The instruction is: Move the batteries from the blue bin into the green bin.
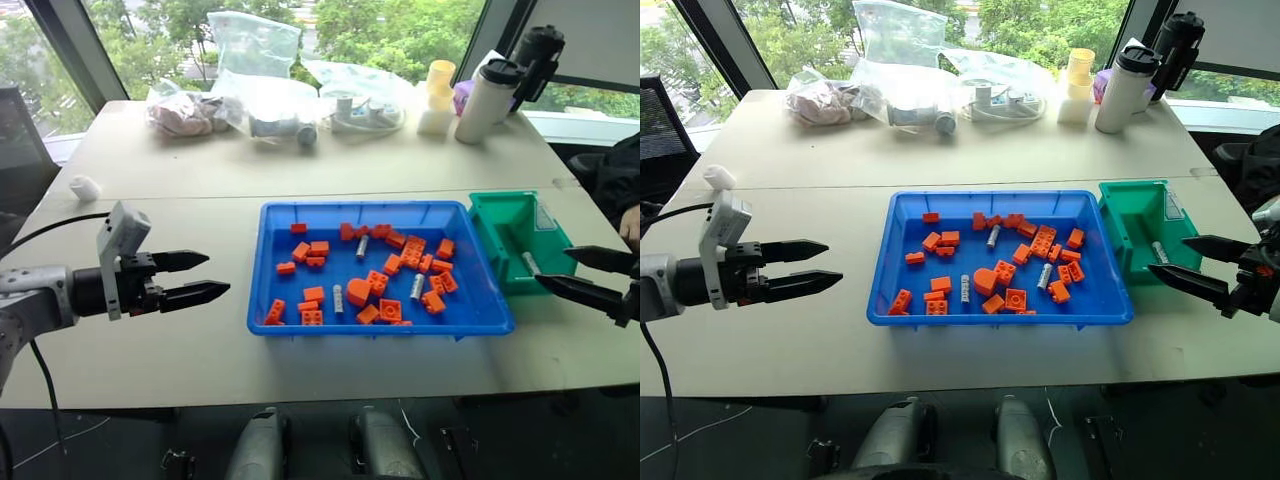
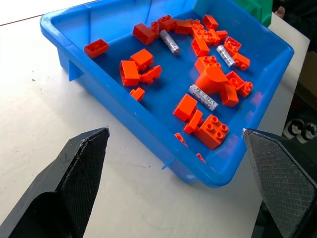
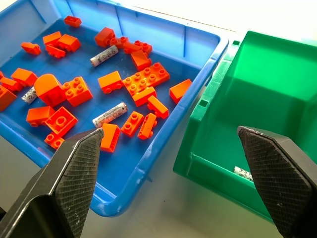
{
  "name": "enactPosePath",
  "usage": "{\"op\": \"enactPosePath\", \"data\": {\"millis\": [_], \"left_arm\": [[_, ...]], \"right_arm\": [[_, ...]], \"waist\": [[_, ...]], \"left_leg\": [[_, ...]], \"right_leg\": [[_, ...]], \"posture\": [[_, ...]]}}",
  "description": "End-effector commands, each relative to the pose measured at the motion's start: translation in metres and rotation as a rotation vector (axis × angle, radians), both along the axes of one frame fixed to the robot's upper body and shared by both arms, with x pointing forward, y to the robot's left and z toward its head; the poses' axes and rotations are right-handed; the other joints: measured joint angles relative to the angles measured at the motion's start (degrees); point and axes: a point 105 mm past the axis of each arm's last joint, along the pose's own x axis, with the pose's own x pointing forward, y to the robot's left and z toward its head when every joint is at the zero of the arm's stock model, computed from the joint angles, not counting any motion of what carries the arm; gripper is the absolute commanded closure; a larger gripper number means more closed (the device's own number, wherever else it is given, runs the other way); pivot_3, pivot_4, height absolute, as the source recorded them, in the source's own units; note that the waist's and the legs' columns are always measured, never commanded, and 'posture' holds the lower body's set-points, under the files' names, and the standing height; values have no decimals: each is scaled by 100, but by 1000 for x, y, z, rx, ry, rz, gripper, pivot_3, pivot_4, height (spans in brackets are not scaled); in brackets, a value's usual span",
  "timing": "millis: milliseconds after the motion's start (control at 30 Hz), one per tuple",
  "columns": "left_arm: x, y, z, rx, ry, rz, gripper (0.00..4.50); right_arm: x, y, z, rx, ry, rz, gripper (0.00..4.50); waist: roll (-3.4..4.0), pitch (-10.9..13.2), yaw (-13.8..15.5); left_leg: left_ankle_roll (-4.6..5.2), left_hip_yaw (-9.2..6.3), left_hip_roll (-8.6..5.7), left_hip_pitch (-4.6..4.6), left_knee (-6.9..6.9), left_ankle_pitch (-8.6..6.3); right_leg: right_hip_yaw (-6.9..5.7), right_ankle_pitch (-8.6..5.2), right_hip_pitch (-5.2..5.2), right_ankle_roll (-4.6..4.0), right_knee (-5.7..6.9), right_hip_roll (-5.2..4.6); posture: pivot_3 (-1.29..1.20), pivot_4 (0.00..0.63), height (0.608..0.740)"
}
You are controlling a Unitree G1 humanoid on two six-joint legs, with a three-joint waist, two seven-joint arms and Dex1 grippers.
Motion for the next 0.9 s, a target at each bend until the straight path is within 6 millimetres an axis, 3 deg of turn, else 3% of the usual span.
{"op": "enactPosePath", "data": {"millis": [33, 433, 733, 800, 900], "left_arm": [[1, 0, 12, 10, -55, 1, 0], [3, -2, 12, 8, -51, -7, 0], [15, 9, 8, 96, -93, -20, 0], [21, 4, 3, 120, -103, -73, 0], [23, -19, 3, 109, -105, -218, 0]], "right_arm": [[0, 0, 5, -4, -36, 7, 26], [1, 3, 4, -2, -41, 9, 26], [11, 7, 2, 15, -22, -15, 26], [20, 15, 7, 52, 35, -11, 26], [40, 67, 18, 143, 31, 149, 26]], "waist": [[0, 0, -1], [0, 0, -9], [1, 0, -8], [3, 1, -14], [2, 1, -55]], "left_leg": [[0, 0, 0, 0, 0, 0], [0, 0, -1, 0, 0, 0], [0, 1, -2, 0, 0, 0], [0, 4, -3, 0, 0, 0], [-5, 10, 0, 3, 5, 3]], "right_leg": [[0, 0, 0, 0, 0, 0], [-1, 1, -1, 1, 2, 5], [-1, 0, -1, 0, 3, 9], [-1, 0, -2, 0, 3, 8], [2, -6, -3, -19, 5, 7]], "posture": [[0, 150, 740], [0, 150, 740], [0, 150, 740], [0, 150, 740], [0, 150, 740]]}}
